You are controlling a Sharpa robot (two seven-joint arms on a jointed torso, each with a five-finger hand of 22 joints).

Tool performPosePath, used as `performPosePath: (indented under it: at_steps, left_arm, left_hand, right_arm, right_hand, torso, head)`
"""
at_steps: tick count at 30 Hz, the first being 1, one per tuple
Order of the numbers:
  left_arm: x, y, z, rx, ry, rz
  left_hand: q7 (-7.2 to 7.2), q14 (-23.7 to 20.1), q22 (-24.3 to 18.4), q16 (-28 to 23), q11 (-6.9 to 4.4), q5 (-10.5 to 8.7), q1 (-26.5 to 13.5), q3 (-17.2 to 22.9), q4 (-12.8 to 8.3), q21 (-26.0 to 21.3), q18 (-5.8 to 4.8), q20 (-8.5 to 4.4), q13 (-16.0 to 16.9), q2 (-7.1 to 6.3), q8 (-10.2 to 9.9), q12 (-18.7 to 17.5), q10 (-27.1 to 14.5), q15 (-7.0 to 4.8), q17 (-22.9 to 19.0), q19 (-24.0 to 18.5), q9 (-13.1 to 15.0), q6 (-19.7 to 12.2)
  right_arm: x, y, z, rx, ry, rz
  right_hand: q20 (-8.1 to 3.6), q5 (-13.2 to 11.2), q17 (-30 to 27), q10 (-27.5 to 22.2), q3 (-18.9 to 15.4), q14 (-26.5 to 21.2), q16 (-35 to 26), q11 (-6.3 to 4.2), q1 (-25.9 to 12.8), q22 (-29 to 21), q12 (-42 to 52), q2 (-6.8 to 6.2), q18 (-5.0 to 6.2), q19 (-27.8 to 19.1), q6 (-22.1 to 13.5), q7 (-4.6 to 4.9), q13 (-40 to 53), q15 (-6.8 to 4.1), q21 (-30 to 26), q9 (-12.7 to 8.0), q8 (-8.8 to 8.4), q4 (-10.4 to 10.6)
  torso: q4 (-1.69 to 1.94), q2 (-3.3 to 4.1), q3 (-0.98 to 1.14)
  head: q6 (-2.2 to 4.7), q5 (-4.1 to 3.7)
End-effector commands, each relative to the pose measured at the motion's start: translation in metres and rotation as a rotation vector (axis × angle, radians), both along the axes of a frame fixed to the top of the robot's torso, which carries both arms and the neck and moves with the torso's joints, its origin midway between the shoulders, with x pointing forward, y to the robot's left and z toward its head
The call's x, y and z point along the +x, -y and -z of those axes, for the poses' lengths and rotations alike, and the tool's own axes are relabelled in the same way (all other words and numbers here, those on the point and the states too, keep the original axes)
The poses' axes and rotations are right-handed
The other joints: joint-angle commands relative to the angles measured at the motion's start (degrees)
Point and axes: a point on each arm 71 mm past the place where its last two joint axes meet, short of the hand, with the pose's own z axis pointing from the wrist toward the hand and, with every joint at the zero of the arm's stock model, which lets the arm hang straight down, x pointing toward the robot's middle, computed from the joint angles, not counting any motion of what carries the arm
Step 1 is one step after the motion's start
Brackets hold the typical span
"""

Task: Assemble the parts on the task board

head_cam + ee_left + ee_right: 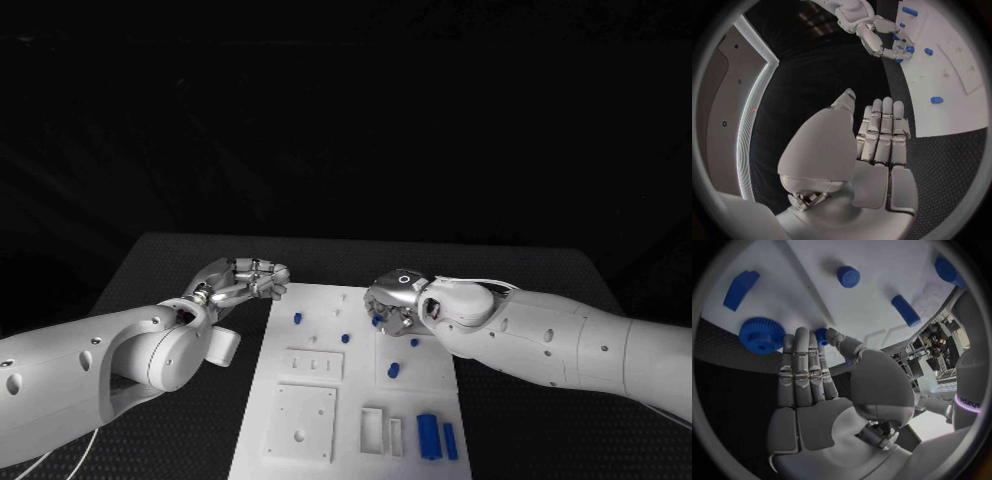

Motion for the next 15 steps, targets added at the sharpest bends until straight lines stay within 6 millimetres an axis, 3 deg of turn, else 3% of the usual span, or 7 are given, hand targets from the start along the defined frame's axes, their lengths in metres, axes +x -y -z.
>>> performPosePath:
  at_steps: [1,8,11,15]
  left_arm:
    - [0.0,0.002,-0.002,-0.003,0.007,0.011]
    - [0.001,0.003,-0.002,-0.002,0.008,0.011]
    - [0.002,0.004,-0.002,-0.002,0.009,0.011]
    - [0.002,0.004,-0.002,-0.001,0.01,0.01]
  left_hand:
    - [0.2,-0.44,1.0,-0.19,0.17,-0.16,-0.1,-0.3,-0.08,-0.3,0.58,-0.06,-0.09,-0.04,-0.38,-0.34,-0.44,0.15,0.04,-0.37,-0.06,-0.17]
    - [0.21,-0.51,1.0,-0.31,0.16,-0.17,-0.12,-0.29,-0.1,-0.33,0.59,-0.04,-0.1,-0.07,-0.4,-0.35,-0.49,0.17,0.04,-0.41,-0.07,-0.19]
    - [0.21,-0.52,1.0,-0.33,0.16,-0.17,-0.13,-0.29,-0.1,-0.34,0.59,-0.04,-0.11,-0.07,-0.4,-0.35,-0.5,0.17,0.05,-0.42,-0.07,-0.19]
    - [0.21,-0.54,1.0,-0.37,0.15,-0.18,-0.14,-0.29,-0.1,-0.35,0.59,-0.03,-0.11,-0.08,-0.41,-0.34,-0.5,0.17,0.05,-0.44,-0.08,-0.19]
  right_arm:
    - [0.002,0.001,-0.006,0.029,0.067,0.038]
    - [0.01,-0.003,-0.026,0.079,0.18,0.038]
    - [0.013,-0.009,-0.027,0.074,0.182,0.034]
    - [0.015,-0.017,-0.029,0.07,0.19,0.028]
  right_hand:
    - [-0.05,0.11,0.19,0.62,0.47,0.24,0.45,-0.13,0.36,1.44,0.28,0.63,0.4,0.63,0.48,-0.08,0.11,-0.27,0.44,0.21,0.28,-0.09]
    - [-0.47,0.1,0.96,1.42,1.82,0.36,1.41,-0.47,0.52,1.43,0.33,-0.52,0.4,1.23,1.29,-0.41,0.42,-0.62,1.48,0.34,0.47,0.21]
    - [-0.56,0.1,1.18,1.69,2.19,0.39,1.71,-0.56,0.56,1.44,0.32,-0.92,0.4,1.37,1.53,-0.5,0.53,-0.7,1.84,0.38,0.51,0.49]
    - [-0.6,0.1,1.27,1.76,2.29,0.41,1.82,-0.59,0.57,1.44,0.31,-1.03,0.4,1.4,1.58,-0.52,0.57,-0.73,1.96,0.39,0.51,0.57]
  torso:
    - [-0.02,0.02,-0.06]
    - [0.18,0.05,-0.11]
    - [0.26,0.03,-0.15]
    - [0.18,0.1,-0.17]
  head:
    - [0.29,0.03]
    - [1.02,0.58]
    - [1.28,0.37]
    - [1.38,1.0]
